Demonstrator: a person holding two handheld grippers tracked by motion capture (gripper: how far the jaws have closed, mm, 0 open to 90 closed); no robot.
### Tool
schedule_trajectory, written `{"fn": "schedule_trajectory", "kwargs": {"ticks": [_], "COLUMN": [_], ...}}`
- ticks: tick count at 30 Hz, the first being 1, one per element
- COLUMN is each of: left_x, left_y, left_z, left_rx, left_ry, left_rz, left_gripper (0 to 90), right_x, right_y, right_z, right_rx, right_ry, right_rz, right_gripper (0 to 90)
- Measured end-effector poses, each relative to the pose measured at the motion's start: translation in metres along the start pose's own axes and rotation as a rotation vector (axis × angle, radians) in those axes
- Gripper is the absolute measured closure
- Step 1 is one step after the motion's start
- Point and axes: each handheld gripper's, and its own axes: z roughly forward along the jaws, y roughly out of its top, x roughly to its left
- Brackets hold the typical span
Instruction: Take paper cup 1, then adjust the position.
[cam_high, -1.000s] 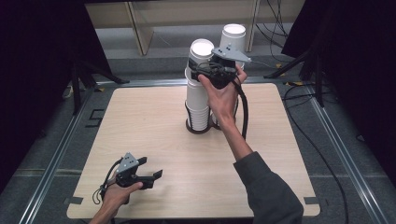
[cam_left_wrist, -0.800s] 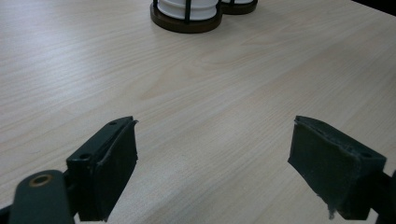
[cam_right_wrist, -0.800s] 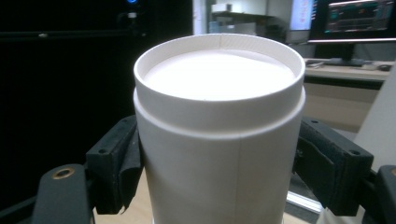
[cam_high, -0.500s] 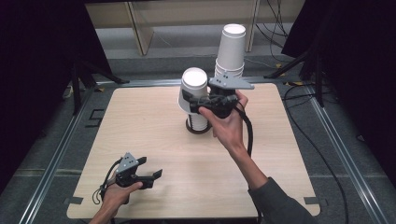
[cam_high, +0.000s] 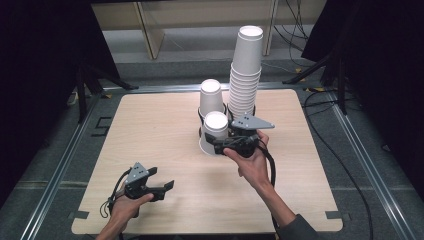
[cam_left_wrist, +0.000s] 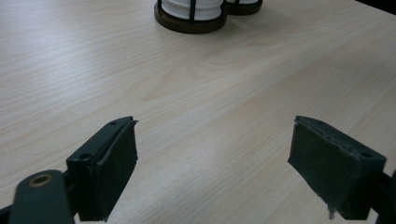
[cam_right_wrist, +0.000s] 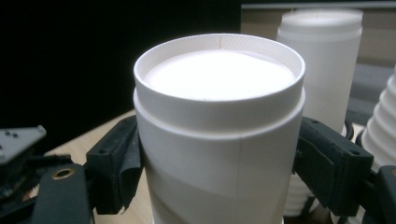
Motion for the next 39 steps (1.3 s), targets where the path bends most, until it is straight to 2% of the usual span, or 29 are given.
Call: {"fn": "schedule_trajectory", "kwargs": {"ticks": [4, 8, 12, 13, 15, 16, 17, 19, 22, 24, 25, 27, 28, 29, 30, 31, 32, 33, 35, 36, 37, 38, 39], "left_x": [0.0, 0.001, -0.001, -0.002, -0.004, -0.004, -0.006, -0.008, -0.011, -0.015, -0.018, -0.021, -0.023, -0.023, -0.024, -0.026, -0.026, -0.027, -0.029, -0.031, -0.034, -0.034, -0.035], "left_y": [-0.001, 0.0, 0.001, 0.001, 0.002, 0.002, 0.003, 0.004, 0.005, 0.007, 0.008, 0.009, 0.009, 0.009, 0.01, 0.011, 0.011, 0.012, 0.012, 0.013, 0.013, 0.013, 0.014], "left_z": [-0.002, -0.002, -0.002, -0.001, 0.0, 0.0, 0.0, 0.003, 0.004, 0.007, 0.009, 0.007, 0.008, 0.008, 0.007, 0.01, 0.011, 0.012, 0.012, 0.015, 0.017, 0.017, 0.018], "left_rx": [-0.011, -0.022, -0.035, -0.052, -0.076, -0.076, -0.075, -0.106, -0.119, -0.145, -0.18, -0.171, -0.182, -0.182, -0.181, -0.216, -0.219, -0.219, -0.203, -0.224, -0.224, -0.224, -0.225], "left_ry": [-0.005, -0.002, -0.006, -0.019, -0.037, -0.037, -0.035, -0.065, -0.077, -0.102, -0.131, -0.145, -0.156, -0.156, -0.158, -0.178, -0.184, -0.191, -0.19, -0.204, -0.206, -0.206, -0.2], "left_rz": [0.0, 0.006, -0.002, 0.007, 0.014, 0.014, 0.015, 0.03, 0.045, 0.058, 0.073, 0.087, 0.089, 0.089, 0.097, 0.088, 0.084, 0.081, 0.083, 0.084, 0.088, 0.088, 0.093], "left_gripper": [14.6, 14.6, 14.6, 14.6, 14.6, 14.6, 14.6, 14.6, 14.6, 14.6, 14.6, 14.6, 14.6, 14.6, 14.6, 14.5, 14.5, 14.5, 14.5, 14.6, 14.6, 14.6, 14.5], "right_x": [-0.003, -0.001, 0.0, 0.001, 0.001, 0.001, 0.003, 0.004, 0.008, 0.009, 0.012, 0.014, 0.014, 0.014, 0.018, 0.02, 0.023, 0.024, 0.026, 0.028, 0.034, 0.034, 0.034], "right_y": [-0.009, -0.02, -0.028, -0.032, -0.035, -0.035, -0.038, -0.039, -0.043, -0.044, -0.045, -0.046, -0.046, -0.046, -0.046, -0.046, -0.046, -0.046, -0.047, -0.047, -0.046, -0.046, -0.046], "right_z": [0.001, 0.003, 0.006, 0.008, 0.009, 0.009, 0.013, 0.014, 0.019, 0.021, 0.023, 0.025, 0.027, 0.027, 0.03, 0.031, 0.032, 0.034, 0.035, 0.036, 0.037, 0.037, 0.039], "right_rx": [0.026, 0.052, 0.057, 0.068, 0.074, 0.074, 0.082, 0.08, 0.086, 0.086, 0.096, 0.099, 0.081, 0.081, 0.078, 0.082, 0.092, 0.079, 0.081, 0.081, 0.097, 0.097, 0.072], "right_ry": [-0.01, 0.022, 0.042, 0.057, 0.056, 0.056, 0.083, 0.085, 0.108, 0.111, 0.135, 0.143, 0.136, 0.136, 0.16, 0.169, 0.17, 0.178, 0.181, 0.185, 0.202, 0.202, 0.2], "right_rz": [0.002, 0.027, 0.03, 0.034, 0.035, 0.035, 0.042, 0.044, 0.045, 0.037, 0.063, 0.059, 0.038, 0.038, 0.051, 0.05, 0.066, 0.04, 0.034, 0.035, 0.074, 0.074, 0.021], "right_gripper": [22.0, 22.0, 22.0, 22.0, 22.0, 22.0, 22.0, 22.0, 22.0, 22.0, 22.0, 22.0, 22.0, 22.0, 22.0, 22.0, 22.0, 22.0, 22.0, 22.0, 22.0, 22.0, 22.0]}}
